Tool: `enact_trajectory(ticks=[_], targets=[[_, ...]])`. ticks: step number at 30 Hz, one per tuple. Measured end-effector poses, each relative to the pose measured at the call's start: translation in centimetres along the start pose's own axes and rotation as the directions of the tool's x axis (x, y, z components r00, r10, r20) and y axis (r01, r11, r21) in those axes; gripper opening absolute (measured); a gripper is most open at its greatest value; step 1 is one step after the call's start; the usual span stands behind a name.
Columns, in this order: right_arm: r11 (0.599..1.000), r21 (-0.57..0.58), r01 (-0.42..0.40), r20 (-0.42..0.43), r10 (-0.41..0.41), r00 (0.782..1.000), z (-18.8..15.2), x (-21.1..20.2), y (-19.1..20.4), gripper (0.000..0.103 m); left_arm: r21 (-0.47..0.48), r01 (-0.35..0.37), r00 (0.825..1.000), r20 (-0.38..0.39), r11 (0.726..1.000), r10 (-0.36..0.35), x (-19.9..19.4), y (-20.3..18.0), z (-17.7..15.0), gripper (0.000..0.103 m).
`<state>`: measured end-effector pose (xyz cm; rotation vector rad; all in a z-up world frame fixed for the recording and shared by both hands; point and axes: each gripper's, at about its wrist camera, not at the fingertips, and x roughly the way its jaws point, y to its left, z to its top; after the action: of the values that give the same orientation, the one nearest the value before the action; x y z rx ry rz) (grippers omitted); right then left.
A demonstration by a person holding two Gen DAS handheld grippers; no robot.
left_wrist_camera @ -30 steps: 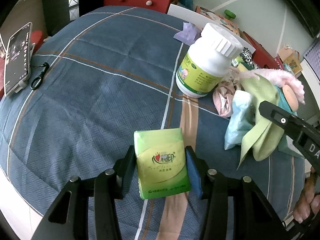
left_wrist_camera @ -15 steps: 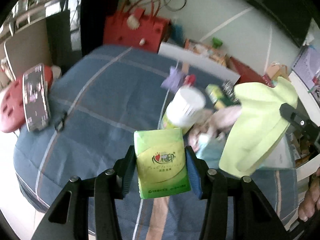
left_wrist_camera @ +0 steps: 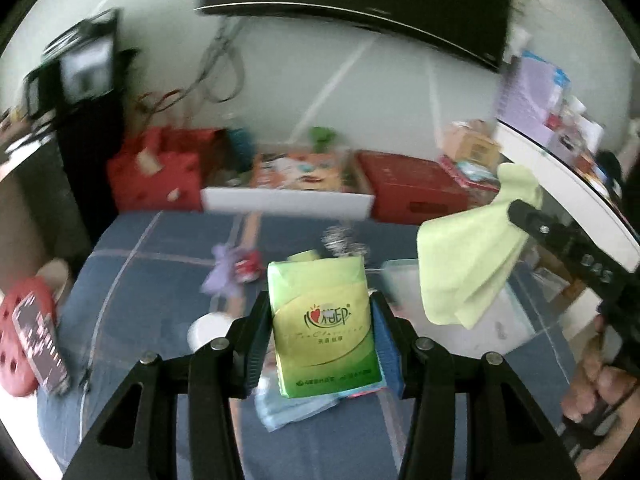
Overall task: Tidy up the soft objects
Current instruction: 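Lift and carry the cloth and tissue pack over the teal-rimmed tray with both tools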
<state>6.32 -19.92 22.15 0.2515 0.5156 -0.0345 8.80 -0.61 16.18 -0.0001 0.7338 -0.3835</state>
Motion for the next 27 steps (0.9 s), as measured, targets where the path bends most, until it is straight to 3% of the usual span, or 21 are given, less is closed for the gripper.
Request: enact_trajectory(ticks=[7, 10, 13, 17, 23, 27], targets=[[0.968, 0.049, 0.248, 0.026, -0.249, 0.968, 1.1, 0.3, -6.6, 0.003, 0.138, 0.109, 0.993, -0.068, 0.984, -0.100, 3.8, -7.9, 2.0, 0.050], [0.950, 0.083, 0.301, 0.003, -0.303, 0.953, 0.8, 1.1, -9.8, 0.004, 0.176, 0.146, 0.985, -0.120, 0.974, -0.126, 6.4, -11.1, 1.9, 0.050], [0.928, 0.122, 0.351, -0.044, -0.348, 0.936, 0.0, 2.1, -13.2, 0.004, 0.226, 0.142, 0.981, -0.160, 0.964, -0.107, 9.1, -14.1, 1.3, 0.050], [0.883, 0.147, 0.446, -0.102, -0.435, 0.894, -1.3, 3.3, -17.0, 0.004, 0.220, 0.167, 0.969, -0.217, 0.961, -0.118, 12.7, -16.7, 0.1, 0.050], [0.824, 0.207, 0.528, -0.172, -0.501, 0.848, -3.5, 4.6, -21.7, 0.004, 0.232, 0.130, 0.968, -0.241, 0.964, -0.072, 17.4, -18.8, -1.6, 0.050], [0.822, 0.232, 0.521, -0.193, -0.486, 0.852, -4.8, 6.1, -23.1, 0.004, 0.186, 0.129, 0.958, -0.277, 0.974, -0.074, 20.7, -19.5, -3.0, 0.051]])
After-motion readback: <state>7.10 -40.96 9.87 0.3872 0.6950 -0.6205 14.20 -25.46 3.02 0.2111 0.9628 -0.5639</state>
